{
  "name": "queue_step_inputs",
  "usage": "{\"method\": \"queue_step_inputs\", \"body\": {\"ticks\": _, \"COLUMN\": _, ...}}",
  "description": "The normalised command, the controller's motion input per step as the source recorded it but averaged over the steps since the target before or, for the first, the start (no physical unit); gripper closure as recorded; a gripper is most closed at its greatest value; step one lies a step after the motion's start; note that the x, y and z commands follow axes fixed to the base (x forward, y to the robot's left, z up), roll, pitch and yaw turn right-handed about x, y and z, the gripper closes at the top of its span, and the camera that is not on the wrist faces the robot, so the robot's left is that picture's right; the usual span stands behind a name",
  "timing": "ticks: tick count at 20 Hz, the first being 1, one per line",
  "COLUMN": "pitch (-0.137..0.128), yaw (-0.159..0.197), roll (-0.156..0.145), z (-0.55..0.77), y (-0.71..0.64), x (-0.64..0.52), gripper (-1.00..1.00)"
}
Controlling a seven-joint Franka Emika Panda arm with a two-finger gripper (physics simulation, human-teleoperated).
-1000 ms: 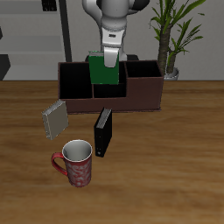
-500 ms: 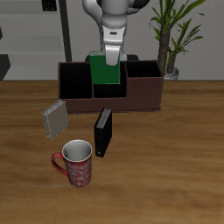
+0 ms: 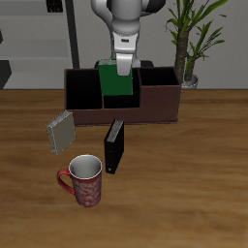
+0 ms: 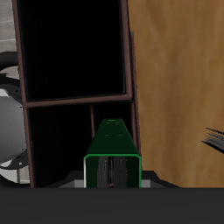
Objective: Place the green book into the back desk caddy's front compartment
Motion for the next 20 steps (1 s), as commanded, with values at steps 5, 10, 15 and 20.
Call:
{"method": "queue_step_inputs", "body": {"ticks": 5, "pitch": 0.020, "yaw": 0.013, "roll": 0.000, "z": -0.10, "y": -0.03, "x": 0.00, "gripper": 1.00}}
{"method": "queue_step_inputs", "body": {"ticks": 10, "pitch": 0.003, "yaw": 0.009, "roll": -0.009, "z": -0.05, "y": -0.02, "x": 0.06, "gripper": 1.00}}
{"method": "queue_step_inputs", "body": {"ticks": 15, "pitch": 0.017, "yaw": 0.014, "roll": 0.001, "z": -0.06, "y": 0.00, "x": 0.07, "gripper": 1.00}}
{"method": "queue_step_inputs", "body": {"ticks": 20, "pitch": 0.014, "yaw": 0.007, "roll": 0.009, "z": -0.11, "y": 0.05, "x": 0.03, "gripper": 1.00}}
